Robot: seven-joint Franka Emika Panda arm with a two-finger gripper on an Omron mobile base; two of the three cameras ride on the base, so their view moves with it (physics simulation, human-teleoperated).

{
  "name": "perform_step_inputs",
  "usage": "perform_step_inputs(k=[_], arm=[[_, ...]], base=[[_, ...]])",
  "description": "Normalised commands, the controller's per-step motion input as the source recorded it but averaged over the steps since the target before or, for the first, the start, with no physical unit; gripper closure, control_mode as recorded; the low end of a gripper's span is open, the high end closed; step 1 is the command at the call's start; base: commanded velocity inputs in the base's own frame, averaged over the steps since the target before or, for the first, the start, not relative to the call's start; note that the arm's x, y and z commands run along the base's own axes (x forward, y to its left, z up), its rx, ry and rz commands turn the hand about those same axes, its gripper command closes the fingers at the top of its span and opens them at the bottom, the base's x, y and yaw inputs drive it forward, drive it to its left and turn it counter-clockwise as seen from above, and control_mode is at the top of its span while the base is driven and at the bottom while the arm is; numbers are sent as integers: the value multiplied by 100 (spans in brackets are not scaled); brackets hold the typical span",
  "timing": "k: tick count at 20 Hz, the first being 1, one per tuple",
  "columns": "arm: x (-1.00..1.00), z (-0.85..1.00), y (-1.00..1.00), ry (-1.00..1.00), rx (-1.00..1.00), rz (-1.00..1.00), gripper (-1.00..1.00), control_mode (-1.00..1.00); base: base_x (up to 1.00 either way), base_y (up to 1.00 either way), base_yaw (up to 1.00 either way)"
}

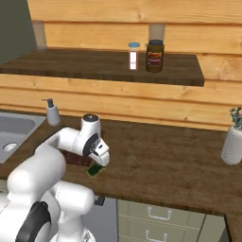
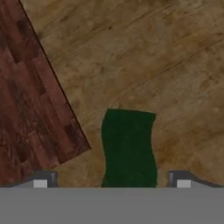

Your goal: Pick up the sponge from the counter and clean the cutting board by briefly scrubbing or pressing down on the cutting board. Once finished, release the sponge.

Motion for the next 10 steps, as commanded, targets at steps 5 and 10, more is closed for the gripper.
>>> perform_step_inputs(k=[5,10], arm=[[15,-68,2,14,-5,0,-100,-100],[0,-22,-4,7,0,0,-100,-100]], base=[[0,0,0],[0,0,0]])
